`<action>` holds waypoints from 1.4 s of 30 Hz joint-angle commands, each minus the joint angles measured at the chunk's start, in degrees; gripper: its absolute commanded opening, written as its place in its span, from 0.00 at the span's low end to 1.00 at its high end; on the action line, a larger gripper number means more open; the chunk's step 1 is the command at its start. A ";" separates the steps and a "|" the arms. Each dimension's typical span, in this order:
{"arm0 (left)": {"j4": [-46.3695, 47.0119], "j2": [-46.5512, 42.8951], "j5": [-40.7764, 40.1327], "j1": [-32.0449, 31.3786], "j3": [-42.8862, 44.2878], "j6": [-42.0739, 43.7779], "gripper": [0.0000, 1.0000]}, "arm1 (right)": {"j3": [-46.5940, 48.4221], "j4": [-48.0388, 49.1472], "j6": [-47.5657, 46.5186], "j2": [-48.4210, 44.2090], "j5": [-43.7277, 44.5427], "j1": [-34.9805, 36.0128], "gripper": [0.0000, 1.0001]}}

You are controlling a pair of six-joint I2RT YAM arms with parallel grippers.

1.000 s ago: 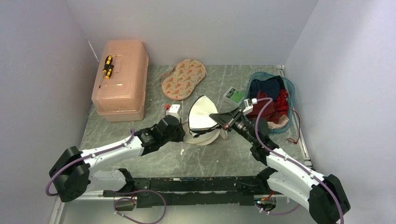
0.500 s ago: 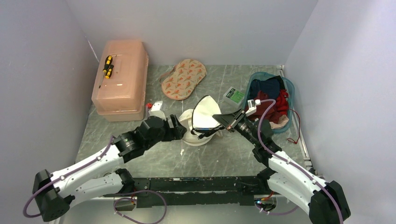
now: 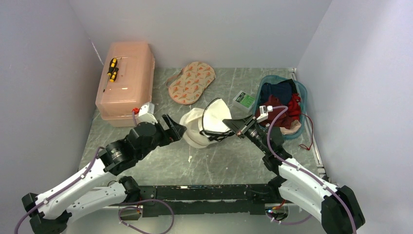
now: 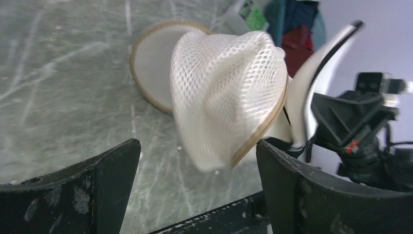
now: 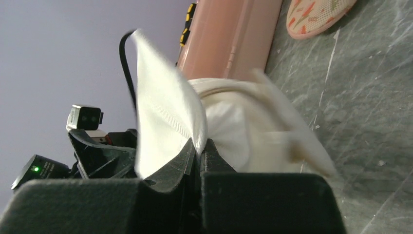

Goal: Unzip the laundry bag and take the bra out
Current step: Pick up the bra from the laundry bag.

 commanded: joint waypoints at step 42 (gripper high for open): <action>57.56 9.70 48.08 13.81 -10.71 11.57 0.94 | -3.09 38.98 18.47 10.48 -17.20 -4.69 0.00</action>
